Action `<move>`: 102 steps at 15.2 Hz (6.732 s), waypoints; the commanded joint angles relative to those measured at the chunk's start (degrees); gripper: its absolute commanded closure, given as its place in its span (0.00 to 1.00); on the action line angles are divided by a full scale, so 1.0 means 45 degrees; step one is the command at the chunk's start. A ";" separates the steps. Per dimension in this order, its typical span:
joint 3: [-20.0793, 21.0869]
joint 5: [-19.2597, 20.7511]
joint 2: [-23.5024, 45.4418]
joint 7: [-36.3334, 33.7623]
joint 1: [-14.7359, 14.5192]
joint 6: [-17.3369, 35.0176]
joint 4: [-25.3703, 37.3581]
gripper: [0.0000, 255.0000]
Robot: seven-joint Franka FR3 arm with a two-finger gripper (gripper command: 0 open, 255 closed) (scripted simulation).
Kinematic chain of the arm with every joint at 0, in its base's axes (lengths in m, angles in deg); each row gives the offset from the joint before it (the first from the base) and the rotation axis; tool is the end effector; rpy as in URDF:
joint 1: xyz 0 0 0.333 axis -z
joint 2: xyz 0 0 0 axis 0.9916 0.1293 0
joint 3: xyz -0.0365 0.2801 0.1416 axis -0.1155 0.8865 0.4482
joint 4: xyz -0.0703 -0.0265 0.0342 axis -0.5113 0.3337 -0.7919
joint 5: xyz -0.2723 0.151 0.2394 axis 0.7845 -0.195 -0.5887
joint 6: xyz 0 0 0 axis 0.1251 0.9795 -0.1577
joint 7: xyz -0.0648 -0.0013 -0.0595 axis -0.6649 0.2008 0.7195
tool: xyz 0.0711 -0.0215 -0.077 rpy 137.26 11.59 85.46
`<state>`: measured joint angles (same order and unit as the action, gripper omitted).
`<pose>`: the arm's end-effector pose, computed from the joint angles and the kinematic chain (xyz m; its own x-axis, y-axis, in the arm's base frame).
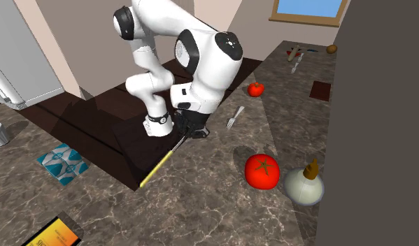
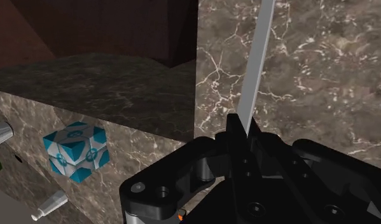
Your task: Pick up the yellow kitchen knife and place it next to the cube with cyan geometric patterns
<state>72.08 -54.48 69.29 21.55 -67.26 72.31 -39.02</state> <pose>0.5469 -0.0830 0.5040 0.3542 -0.9347 0.0299 -0.8616 -0.3137 0.3991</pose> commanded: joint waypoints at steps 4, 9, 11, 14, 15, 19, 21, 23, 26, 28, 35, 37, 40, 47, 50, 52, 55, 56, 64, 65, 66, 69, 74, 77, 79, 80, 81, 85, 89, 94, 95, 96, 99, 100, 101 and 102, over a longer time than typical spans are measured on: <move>-0.0698 0.0345 -0.0772 0.1397 0.0805 0.0660 -0.1090 1.00; -0.1437 0.0764 -0.1143 0.2781 0.1579 0.1201 -0.1620 1.00; -0.1740 0.0935 -0.1203 0.3332 0.1885 0.1413 -0.1728 1.00; -0.2196 0.1184 -0.1201 0.4157 0.2342 0.1728 -0.1779 1.00; -0.2347 0.1262 -0.1175 0.4431 0.2495 0.1832 -0.1766 1.00; -0.2944 0.1542 -0.0949 0.5530 0.3110 0.2239 -0.1567 1.00; -0.3235 0.1654 -0.0762 0.6080 0.3420 0.2436 -0.1378 1.00; -0.3521 0.1743 -0.0526 0.6633 0.3731 0.2625 -0.1127 1.00; -0.3936 0.1825 -0.0080 0.7466 0.4201 0.2890 -0.0634 1.00; -0.4198 0.1842 0.0278 0.8025 0.4522 0.3050 -0.0224 1.00; -0.4994 0.1635 0.1929 1.0011 0.5725 0.3427 0.1782 1.00; -0.5177 0.1497 0.2521 1.0585 0.6104 0.3458 0.2546 1.00; -0.5402 0.1231 0.3526 1.1448 0.6719 0.3408 0.3894 1.00; -0.5677 0.0363 0.6721 1.3475 0.8471 0.2491 0.8648 1.00; -0.5670 0.0168 0.7603 1.3834 0.8904 0.2225 0.9914 1.00; -0.5665 0.0207 0.7464 1.3701 0.8852 0.2636 0.9339 1.00; -0.5658 0.0256 0.7322 1.3514 0.8791 0.3206 0.8595 1.00; -0.5656 0.0271 0.7290 1.3455 0.8774 0.3386 0.8372 1.00; -0.5635 0.0362 0.7225 1.3020 0.8688 0.4700 0.6917 1.00; -0.5632 0.0370 0.7237 1.2969 0.8682 0.4852 0.6768 1.00; -0.5629 0.0379 0.7252 1.2919 0.8676 0.5001 0.6626 1.00; -0.5620 0.0402 0.7321 1.2774 0.8664 0.5437 0.6233 1.00; -0.5604 0.0433 0.7500 1.2542 0.8655 0.6127 0.5681 1.00; -0.5594 0.0448 0.7642 1.2409 0.8656 0.6520 0.5406 1.00; -0.5587 0.0456 0.7755 1.2319 0.8658 0.6784 0.5238 1.00; -0.5587 0.0456 0.7753 1.2319 0.8658 0.6785 0.5236 1.00; -0.5586 0.0456 0.7754 1.2319 0.8658 0.6785 0.5238 1.00; -0.5586 0.0457 0.7755 1.2319 0.8659 0.6784 0.5238 1.00; -0.5587 0.0457 0.7752 1.2318 0.8658 0.6786 0.5234 0.00; -0.5569 0.0447 0.7532 1.2350 0.8495 0.6092 0.5673 0.00; -0.5560 0.0439 0.7448 1.2370 0.8418 0.5730 0.5933 0.00; -0.5551 0.0431 0.7395 1.2388 0.8360 0.5438 0.6160 0.00; -0.5551 0.0431 0.7394 1.2388 0.8360 0.5438 0.6158 0.00; -0.5551 0.0431 0.7395 1.2388 0.8360 0.5438 0.6160 0.00; -0.5551 0.0431 0.7395 1.2388 0.8360 0.5438 0.6160 0.00; -0.5551 0.0431 0.7395 1.2388 0.8360 0.5438 0.6160 0.00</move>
<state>47.09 -52.54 102.57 77.30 -29.64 96.82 -11.33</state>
